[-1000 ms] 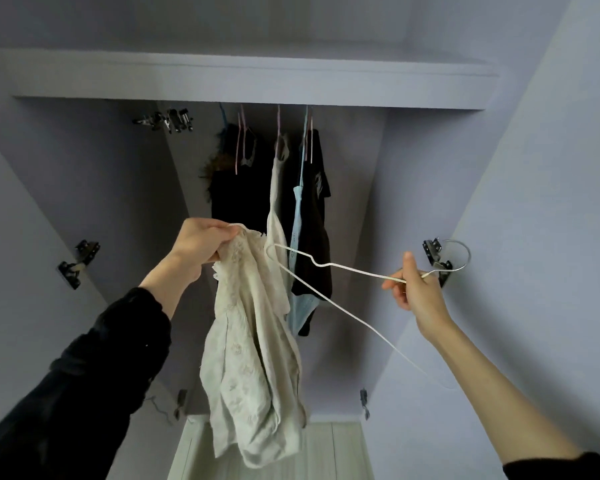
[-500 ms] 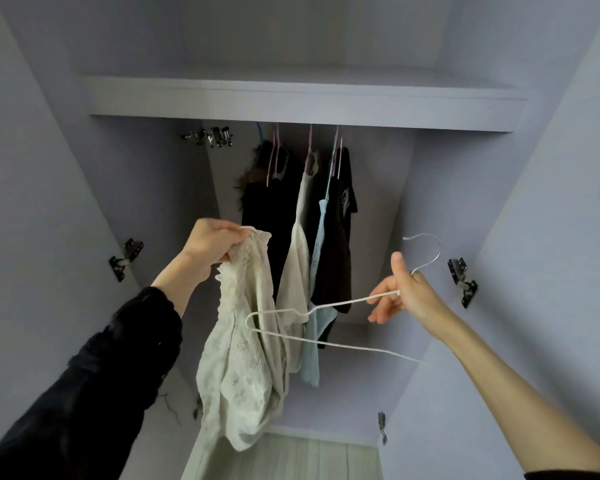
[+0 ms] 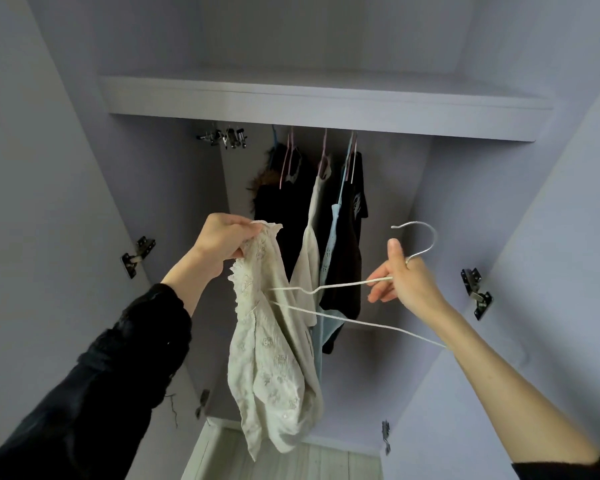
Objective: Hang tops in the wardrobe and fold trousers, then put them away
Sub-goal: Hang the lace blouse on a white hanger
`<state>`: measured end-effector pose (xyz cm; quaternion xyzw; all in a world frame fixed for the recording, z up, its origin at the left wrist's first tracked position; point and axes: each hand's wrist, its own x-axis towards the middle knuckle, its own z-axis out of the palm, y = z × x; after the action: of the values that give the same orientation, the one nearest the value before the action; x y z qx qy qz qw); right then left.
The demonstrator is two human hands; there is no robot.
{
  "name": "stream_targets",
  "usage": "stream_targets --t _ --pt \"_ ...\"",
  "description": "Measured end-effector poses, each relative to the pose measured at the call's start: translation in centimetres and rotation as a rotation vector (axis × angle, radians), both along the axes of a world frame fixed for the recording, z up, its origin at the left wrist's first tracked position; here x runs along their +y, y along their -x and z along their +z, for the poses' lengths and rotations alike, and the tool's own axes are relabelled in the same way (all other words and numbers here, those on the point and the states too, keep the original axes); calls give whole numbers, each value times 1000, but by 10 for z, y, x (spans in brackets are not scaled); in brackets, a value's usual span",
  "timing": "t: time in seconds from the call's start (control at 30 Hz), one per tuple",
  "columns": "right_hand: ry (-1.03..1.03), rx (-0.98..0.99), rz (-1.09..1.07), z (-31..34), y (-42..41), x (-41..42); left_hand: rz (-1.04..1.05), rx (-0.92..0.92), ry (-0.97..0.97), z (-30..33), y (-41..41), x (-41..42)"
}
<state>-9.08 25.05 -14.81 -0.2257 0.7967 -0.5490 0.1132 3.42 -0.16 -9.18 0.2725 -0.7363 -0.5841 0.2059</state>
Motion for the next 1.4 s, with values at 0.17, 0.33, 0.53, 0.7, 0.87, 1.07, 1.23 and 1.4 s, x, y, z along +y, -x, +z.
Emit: stream_targets --t 0.17,0.33,0.53,0.7,0.87,1.07,1.23,1.4 --pt "-188 131 13 -19 -23 -34 -133 1 23 6 13 30" --pt "-134 97 0 -25 -36 -49 -261 19 180 20 20 44" --pt "190 -187 -172 -21 -27 -41 -391 -113 634 13 20 47" --pt "300 -400 -243 -24 -27 -48 -448 -204 781 0 22 50" --pt "396 -408 -293 -29 -22 -50 -268 -174 1172 1 12 30" --pt "446 -381 -332 -24 -10 -52 48 -84 1277 -31 -8 34" --pt "438 -350 -335 -22 -7 -56 173 -102 1125 -44 5 41" --pt "305 -233 -312 -23 -11 -58 111 84 1154 -19 25 42"
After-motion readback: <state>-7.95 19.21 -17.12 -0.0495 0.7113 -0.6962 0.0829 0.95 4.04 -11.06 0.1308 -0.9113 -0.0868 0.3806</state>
